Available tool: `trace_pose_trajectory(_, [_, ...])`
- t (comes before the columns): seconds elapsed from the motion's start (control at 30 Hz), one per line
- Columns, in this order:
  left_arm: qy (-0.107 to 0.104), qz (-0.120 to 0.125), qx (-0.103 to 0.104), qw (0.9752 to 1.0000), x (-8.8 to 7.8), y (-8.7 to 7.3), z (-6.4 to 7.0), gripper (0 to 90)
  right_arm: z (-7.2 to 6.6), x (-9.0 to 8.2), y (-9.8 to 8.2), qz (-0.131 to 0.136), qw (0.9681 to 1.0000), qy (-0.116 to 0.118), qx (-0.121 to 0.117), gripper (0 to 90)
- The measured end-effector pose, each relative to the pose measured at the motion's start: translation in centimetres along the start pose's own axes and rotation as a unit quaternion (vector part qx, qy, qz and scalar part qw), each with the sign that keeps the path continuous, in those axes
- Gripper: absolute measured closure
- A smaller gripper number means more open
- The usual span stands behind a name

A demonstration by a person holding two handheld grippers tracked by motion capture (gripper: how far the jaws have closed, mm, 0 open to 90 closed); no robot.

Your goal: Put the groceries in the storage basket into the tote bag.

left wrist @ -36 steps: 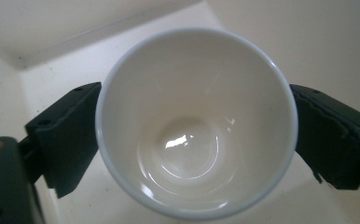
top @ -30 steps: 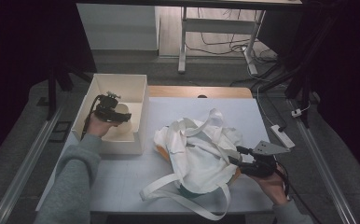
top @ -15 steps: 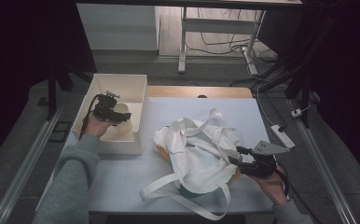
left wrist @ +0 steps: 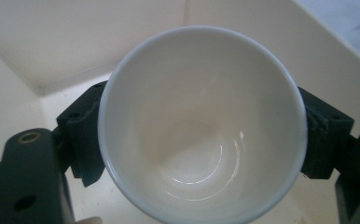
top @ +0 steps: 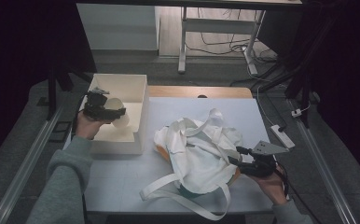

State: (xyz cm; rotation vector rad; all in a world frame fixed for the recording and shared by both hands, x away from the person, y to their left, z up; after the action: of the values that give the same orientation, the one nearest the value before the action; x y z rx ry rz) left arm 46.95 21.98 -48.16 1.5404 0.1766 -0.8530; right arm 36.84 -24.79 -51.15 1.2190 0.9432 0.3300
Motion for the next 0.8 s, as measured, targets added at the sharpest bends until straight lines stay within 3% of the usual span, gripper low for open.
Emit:
trace_pose_trajectory(0.3, [-0.012,0.041,0.003,0.9991,-2.4,1.3,1.1,20.5,0.0,0.1,-0.1,-0.002,1.0,0.0,-0.001,43.8])
trace_pose_trajectory(0.57, [-0.022,0.097,-0.009,0.995,-4.7,3.4,1.8,20.5,0.0,0.1,-0.1,-0.002,1.0,0.0,-0.002,43.8])
trace_pose_trajectory(0.8, [-0.037,0.122,-0.005,0.9919,-5.9,4.6,2.9,20.5,0.0,0.2,-0.1,-0.003,1.0,0.0,-0.001,43.8])
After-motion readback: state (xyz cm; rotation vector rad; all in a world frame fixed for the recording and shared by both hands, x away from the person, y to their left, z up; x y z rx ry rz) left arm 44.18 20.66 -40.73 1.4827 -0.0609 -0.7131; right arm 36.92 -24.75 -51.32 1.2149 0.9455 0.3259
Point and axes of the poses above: each handheld gripper's, and its own axes: x roughly forward along the jaws, y roughly out of its top, z roughly to its right, the point moved 8 cm from there along x, roughly forward along the jaws, and after that the axes turned 5 degrees about z, right-handed, at the moved point
